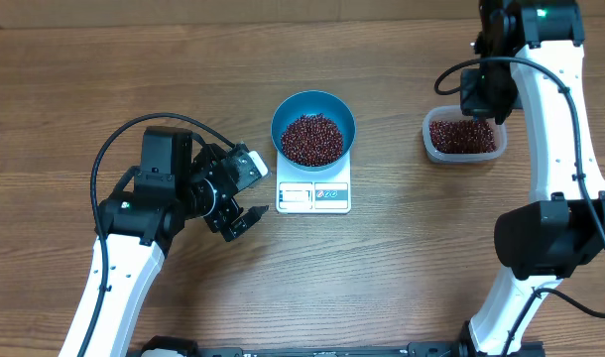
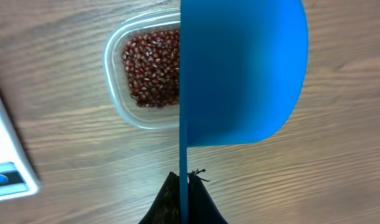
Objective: Scoop item into bowl and weigh 150g on scale
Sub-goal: 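Lower the blue scoop into the clear bean tub with the right gripper, then lay the scoop down on the beans in the tub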
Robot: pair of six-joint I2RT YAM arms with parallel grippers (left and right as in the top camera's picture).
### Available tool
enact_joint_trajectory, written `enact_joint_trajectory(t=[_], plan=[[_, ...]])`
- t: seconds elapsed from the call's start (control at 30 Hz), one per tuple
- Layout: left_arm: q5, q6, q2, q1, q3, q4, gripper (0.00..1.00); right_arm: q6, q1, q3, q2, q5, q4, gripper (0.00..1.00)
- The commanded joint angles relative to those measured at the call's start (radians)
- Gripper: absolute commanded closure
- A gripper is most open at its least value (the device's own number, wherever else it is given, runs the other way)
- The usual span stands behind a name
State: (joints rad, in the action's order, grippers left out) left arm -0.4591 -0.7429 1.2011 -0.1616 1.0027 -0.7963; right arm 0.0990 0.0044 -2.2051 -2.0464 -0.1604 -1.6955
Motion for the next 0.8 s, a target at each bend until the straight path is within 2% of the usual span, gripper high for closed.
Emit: enact_joint_trajectory(t=[0.0,0.23,0.77], plan=[[-0.002,-0.019,0.006,0.004,-0.006,0.0,0.0,0.174,-0.018,-0.027,0.035,0.088,0.001,0.96],[-0.002,-0.019,0.006,0.004,-0.006,0.0,0.01,0.306,-0.032,-0.027,0.035,0.232,0.002,0.96],[-0.002,-0.019,0.006,0.004,-0.006,0.0,0.01,0.396,-0.033,0.133,0.034,0.234,0.111,0.96]])
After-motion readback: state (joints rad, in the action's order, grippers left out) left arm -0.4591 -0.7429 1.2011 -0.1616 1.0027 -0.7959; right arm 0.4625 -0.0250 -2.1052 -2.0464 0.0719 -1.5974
